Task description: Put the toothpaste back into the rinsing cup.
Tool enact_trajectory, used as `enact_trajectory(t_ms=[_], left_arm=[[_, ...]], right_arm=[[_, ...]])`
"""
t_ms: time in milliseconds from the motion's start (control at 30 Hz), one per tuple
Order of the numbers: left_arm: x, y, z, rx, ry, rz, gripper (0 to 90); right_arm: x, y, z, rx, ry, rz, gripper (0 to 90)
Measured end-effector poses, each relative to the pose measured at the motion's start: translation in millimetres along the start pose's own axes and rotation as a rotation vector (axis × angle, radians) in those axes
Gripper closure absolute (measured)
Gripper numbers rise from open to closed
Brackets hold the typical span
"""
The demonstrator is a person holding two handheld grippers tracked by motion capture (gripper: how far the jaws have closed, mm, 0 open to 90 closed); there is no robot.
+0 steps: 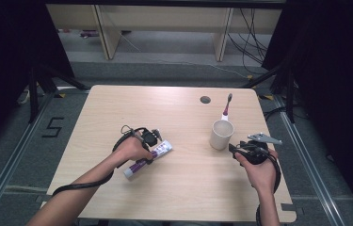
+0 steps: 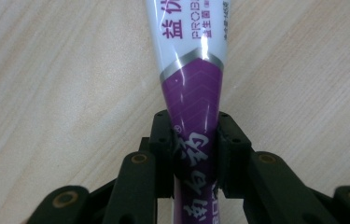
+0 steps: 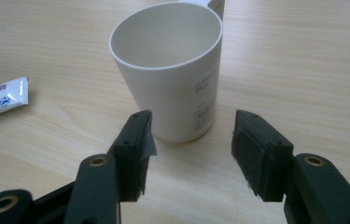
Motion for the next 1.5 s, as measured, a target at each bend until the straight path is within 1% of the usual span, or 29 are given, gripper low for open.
enact_trajectory(t_ms=[133,300,400,433,467,533,600,667,700,800,833,900,933,967,1033,1067,1100,1133,1167,1200,1233,1267,1300,1333,1367,1400,1433,1467,1500], left_arm=[[-1.5,-2.9,1.4,0.025,-0.001,0.020,73.7],[-3.6,-6.6,5.7,0.039,-0.035,0.058,75.0],[-7.6,-7.2,6.9,0.047,-0.039,0.092,75.6],[-10.6,-6.5,6.9,0.055,-0.036,0.118,75.6],[-13.7,-5.8,6.9,0.059,-0.034,0.138,75.7],[-20.6,-4.2,6.4,0.063,-0.039,0.187,75.8],[-30.0,-0.6,6.4,0.053,-0.050,0.284,75.8],[-35.7,1.1,5.5,0.067,-0.044,0.340,75.9],[-35.7,1.1,5.5,0.067,-0.044,0.340,75.9],[-44.6,1.8,2.4,0.089,-0.035,0.404,76.0],[-47.1,2.6,1.6,0.089,-0.036,0.433,76.0],[-52.7,7.2,0.9,0.052,-0.025,0.558,76.1],[-52.7,7.2,0.9,0.052,-0.025,0.558,76.1],[-57.3,9.6,0.2,0.036,-0.011,0.636,76.2],[-61.2,12.3,-0.2,0.005,-0.026,0.725,76.1],[-61.2,12.3,-0.2,0.005,-0.026,0.725,76.0],[-65.6,14.6,-1.0,-0.030,-0.034,0.825,76.0],[-65.6,14.6,-1.0,-0.030,-0.034,0.825,76.0],[-68.7,14.7,-1.6,-0.036,-0.023,0.868,76.0],[-72.5,15.1,-2.7,-0.048,0.001,0.934,76.0],[-74.6,15.5,-3.0,-0.058,0.008,0.979,76.0],[-74.6,15.5,-3.0,-0.058,0.008,0.979,76.0],[-79.0,15.5,-4.0,-0.080,0.016,1.052,76.0],[-79.0,15.5,-4.0,-0.080,0.016,1.052,76.0],[-81.7,15.5,-4.4,-0.083,0.019,1.102,76.0],[-83.4,14.7,-4.6,-0.092,0.026,1.119,75.9],[-84.8,14.5,-4.9,-0.093,0.033,1.147,76.0],[-85.9,14.3,-4.6,-0.090,0.033,1.172,76.0],[-86.9,13.3,-4.4,-0.091,0.039,1.184,76.0]], right_arm=[[-1.6,1.0,-0.6,0.009,0.020,0.002,48.0],[-2.0,0.5,0.4,-0.002,0.005,0.006,47.9],[-1.7,0.2,-1.9,0.024,0.006,0.001,47.9],[-2.9,0.7,0.0,-0.003,-0.002,-0.002,47.9],[-3.9,0.6,-2.8,0.024,0.001,-0.011,47.9],[-3.6,1.8,-1.6,0.002,0.003,-0.003,47.9],[-3.5,2.0,-2.3,0.000,0.002,-0.002,47.9],[-2.8,2.7,-2.7,-0.006,0.000,0.010,47.9],[-3.0,3.0,-3.2,-0.008,0.006,0.013,47.9],[-3.2,3.1,-3.6,-0.009,0.004,0.011,47.9],[-4.6,2.1,-7.2,0.030,0.006,-0.007,47.9],[-2.5,2.7,-7.8,0.028,0.013,0.012,47.9],[-2.5,2.7,-7.8,0.028,0.013,0.012,47.9],[-2.1,2.6,-8.4,0.027,0.013,0.010,47.9],[-3.3,3.2,-5.5,-0.019,0.001,0.003,47.9],[-3.3,3.2,-5.5,-0.019,0.001,0.003,47.9],[-2.0,3.6,-7.9,-0.015,0.014,0.012,47.9],[-2.0,3.6,-7.9,-0.015,0.014,0.012,47.9],[-2.1,3.0,-11.4,0.016,0.018,0.008,47.9],[-2.2,4.5,-10.6,-0.027,0.010,0.016,47.9],[-1.0,4.7,-12.7,-0.018,0.035,0.021,47.9],[-1.0,4.7,-12.7,-0.018,0.035,0.021,47.9],[-2.4,5.4,-16.2,-0.017,0.024,0.016,48.0],[-2.4,5.4,-16.2,-0.017,0.024,0.016,48.0],[-1.0,7.0,-18.9,-0.028,0.045,0.035,48.0],[-1.6,8.1,-18.1,-0.046,0.025,0.045,48.1],[-1.3,7.9,-22.6,-0.009,0.041,0.050,48.1],[-1.3,7.9,-22.6,-0.009,0.041,0.050,48.1],[-1.4,9.0,-22.4,-0.043,0.037,0.055,48.1]])
Point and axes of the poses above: each handheld gripper's, and its own axes: x roughly forward along the jaws, y roughly out of its top, z roughly to its right, the point moved 6 cm from there along x, roughly forward along the jaws, and after that the axes turned 3 degrees about z, right-handed, at the moved point
